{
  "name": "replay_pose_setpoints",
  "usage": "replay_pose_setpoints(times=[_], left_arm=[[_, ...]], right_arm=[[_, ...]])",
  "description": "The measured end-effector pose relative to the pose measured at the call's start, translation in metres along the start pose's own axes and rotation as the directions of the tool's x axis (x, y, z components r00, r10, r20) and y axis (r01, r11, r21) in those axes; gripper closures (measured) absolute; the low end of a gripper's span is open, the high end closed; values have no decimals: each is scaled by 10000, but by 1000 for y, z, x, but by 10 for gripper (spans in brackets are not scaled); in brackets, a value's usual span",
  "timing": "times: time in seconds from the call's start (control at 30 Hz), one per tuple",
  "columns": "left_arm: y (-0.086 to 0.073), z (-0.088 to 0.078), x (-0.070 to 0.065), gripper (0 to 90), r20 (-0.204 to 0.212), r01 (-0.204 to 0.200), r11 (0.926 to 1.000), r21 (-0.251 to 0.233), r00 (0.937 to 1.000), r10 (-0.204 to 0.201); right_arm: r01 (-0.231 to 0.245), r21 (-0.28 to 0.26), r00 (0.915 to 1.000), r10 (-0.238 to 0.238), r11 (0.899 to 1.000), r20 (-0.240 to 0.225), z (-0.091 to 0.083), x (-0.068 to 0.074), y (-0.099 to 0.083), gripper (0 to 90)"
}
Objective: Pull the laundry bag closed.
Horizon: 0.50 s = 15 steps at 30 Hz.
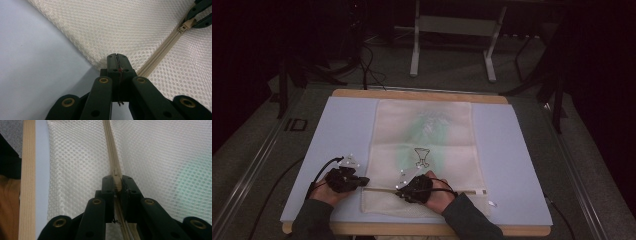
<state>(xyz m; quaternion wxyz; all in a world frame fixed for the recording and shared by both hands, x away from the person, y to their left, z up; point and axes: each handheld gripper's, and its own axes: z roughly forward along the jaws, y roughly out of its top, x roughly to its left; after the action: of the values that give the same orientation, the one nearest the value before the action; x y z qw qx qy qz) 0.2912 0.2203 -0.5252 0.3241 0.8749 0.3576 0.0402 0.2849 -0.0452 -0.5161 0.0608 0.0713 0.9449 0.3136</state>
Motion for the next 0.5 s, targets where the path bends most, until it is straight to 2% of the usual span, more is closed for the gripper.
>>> replay_pose_setpoints(times=[0.5], left_arm=[[0, 0, 0, 900, -1, -5, 10000, 0, 10000, 5]], right_arm=[[157, 294, 9999, -157, 9994, 15, -7, -2, -4, 819]])
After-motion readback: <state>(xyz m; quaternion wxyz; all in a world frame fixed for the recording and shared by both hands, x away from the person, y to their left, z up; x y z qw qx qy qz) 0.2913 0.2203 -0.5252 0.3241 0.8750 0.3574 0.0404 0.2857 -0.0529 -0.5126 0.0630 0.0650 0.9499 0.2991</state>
